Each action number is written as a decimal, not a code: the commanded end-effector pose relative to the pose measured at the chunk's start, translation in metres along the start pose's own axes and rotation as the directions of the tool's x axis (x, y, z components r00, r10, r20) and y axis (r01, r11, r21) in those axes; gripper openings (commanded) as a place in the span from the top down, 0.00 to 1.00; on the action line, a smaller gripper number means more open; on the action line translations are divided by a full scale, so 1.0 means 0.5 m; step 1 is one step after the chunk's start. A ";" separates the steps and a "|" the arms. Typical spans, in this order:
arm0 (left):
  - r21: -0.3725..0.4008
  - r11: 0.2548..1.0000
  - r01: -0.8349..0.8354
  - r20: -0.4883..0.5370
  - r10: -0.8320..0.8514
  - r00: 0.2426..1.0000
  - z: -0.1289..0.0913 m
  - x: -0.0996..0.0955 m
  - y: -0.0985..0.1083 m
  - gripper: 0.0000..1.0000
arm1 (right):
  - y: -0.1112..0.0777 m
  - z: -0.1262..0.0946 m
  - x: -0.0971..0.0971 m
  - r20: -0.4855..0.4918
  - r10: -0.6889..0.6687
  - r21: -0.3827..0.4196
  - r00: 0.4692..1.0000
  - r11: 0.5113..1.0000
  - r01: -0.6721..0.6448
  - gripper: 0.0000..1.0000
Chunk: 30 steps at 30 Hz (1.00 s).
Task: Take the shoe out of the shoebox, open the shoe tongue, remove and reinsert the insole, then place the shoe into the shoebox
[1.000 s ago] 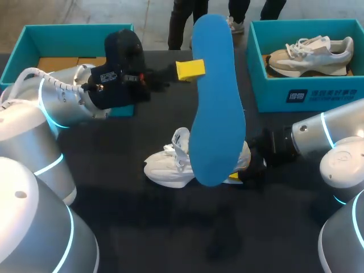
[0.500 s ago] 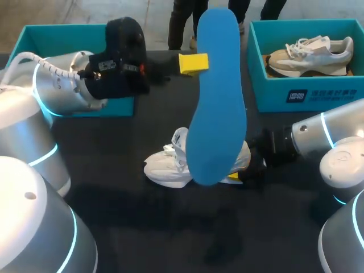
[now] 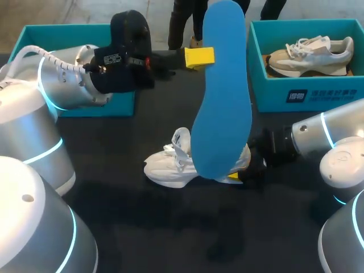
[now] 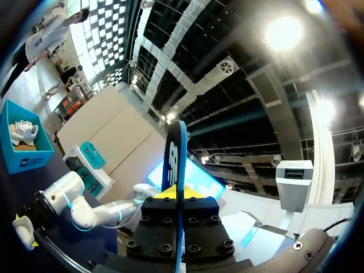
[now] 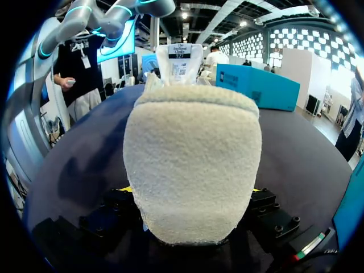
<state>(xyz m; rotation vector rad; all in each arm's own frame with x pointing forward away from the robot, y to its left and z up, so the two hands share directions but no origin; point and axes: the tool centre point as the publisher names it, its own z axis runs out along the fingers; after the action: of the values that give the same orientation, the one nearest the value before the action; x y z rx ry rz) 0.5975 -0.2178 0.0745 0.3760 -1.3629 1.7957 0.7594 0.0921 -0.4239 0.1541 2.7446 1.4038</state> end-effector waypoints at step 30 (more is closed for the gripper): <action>0.009 1.000 -0.001 0.005 0.001 1.000 0.011 0.003 0.001 1.00 | 0.002 0.006 0.000 0.003 0.001 0.007 1.000 1.000 -0.001 0.00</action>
<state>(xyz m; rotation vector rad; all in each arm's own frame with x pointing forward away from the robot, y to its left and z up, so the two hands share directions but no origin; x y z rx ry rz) 0.5977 -0.2180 0.0746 0.3760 -1.3627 1.7960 0.7595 0.0923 -0.4245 0.1544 2.7446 1.4037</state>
